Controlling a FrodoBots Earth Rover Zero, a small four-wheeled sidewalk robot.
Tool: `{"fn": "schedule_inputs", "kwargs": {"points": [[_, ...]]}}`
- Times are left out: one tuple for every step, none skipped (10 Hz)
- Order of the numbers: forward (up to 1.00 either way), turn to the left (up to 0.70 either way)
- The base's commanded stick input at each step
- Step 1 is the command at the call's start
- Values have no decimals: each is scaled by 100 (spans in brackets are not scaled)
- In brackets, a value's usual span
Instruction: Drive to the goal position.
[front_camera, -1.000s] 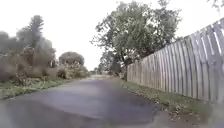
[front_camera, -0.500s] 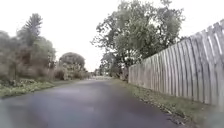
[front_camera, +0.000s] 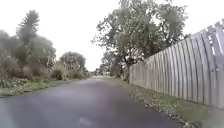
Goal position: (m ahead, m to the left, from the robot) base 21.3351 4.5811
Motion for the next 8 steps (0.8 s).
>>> {"fn": "schedule_inputs", "kwargs": {"points": [[85, 0], [85, 0], [85, 0], [85, 0], [85, 0], [85, 0], [85, 0], [85, 0]]}}
